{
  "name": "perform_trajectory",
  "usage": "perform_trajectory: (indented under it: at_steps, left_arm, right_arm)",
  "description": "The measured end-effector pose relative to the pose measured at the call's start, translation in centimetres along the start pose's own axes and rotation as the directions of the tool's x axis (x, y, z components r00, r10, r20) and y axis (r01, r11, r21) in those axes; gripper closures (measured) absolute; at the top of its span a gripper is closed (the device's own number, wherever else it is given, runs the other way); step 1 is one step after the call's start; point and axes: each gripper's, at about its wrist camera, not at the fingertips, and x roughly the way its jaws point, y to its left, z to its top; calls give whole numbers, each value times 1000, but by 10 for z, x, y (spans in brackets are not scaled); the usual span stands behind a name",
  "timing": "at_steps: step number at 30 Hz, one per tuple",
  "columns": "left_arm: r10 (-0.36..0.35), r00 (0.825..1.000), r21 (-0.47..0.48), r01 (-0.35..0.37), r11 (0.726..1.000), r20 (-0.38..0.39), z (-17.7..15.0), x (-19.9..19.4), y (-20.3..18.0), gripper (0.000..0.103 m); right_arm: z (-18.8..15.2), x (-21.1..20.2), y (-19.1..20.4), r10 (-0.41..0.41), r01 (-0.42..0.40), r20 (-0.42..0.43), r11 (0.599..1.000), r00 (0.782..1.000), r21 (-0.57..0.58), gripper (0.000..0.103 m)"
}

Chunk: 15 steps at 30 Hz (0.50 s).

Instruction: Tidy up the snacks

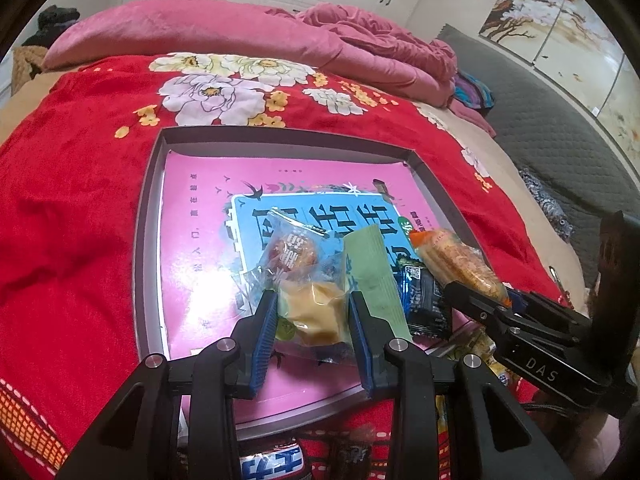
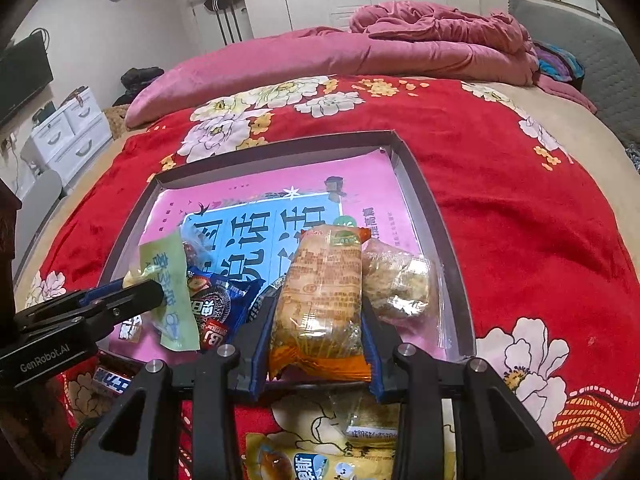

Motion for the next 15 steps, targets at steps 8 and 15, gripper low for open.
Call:
perform_trajectory:
  at_steps: [8,15]
  left_arm:
    - [2,1000,7,-2,1000,-3,0,0,-1,66]
    - [-2,1000,3,2,1000,-8,0,1,-1,65]
  right_arm:
    - [2,1,-2,-31,31,-3,1000,1000,-5,63]
    - [1,0,-6,-43,43,0,999,999,7,57]
